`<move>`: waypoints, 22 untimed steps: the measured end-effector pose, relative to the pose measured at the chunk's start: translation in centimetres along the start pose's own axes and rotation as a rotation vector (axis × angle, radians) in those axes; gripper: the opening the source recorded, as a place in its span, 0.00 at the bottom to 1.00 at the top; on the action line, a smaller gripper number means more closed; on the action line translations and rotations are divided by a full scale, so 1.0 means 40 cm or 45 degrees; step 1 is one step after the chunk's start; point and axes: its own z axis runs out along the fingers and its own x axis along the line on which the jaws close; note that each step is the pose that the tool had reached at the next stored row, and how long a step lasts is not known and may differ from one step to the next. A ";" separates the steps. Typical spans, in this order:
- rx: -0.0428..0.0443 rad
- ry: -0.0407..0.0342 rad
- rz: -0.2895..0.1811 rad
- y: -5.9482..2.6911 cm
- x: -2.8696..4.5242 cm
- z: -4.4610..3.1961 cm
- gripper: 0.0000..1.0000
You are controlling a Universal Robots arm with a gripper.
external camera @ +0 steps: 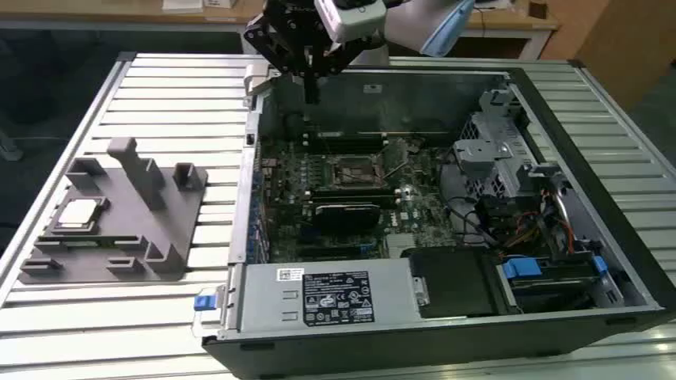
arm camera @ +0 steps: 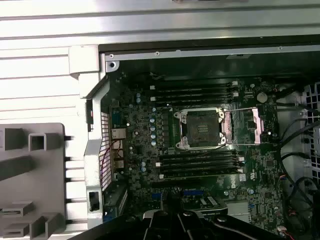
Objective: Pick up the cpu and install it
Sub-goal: 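Reach for the cpu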
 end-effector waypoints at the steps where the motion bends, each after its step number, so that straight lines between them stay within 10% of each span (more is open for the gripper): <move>1: 0.000 0.0000 0.000 0.000 0.000 0.000 0.11; 22: 0.000 0.0000 0.000 -0.003 0.039 -0.001 0.11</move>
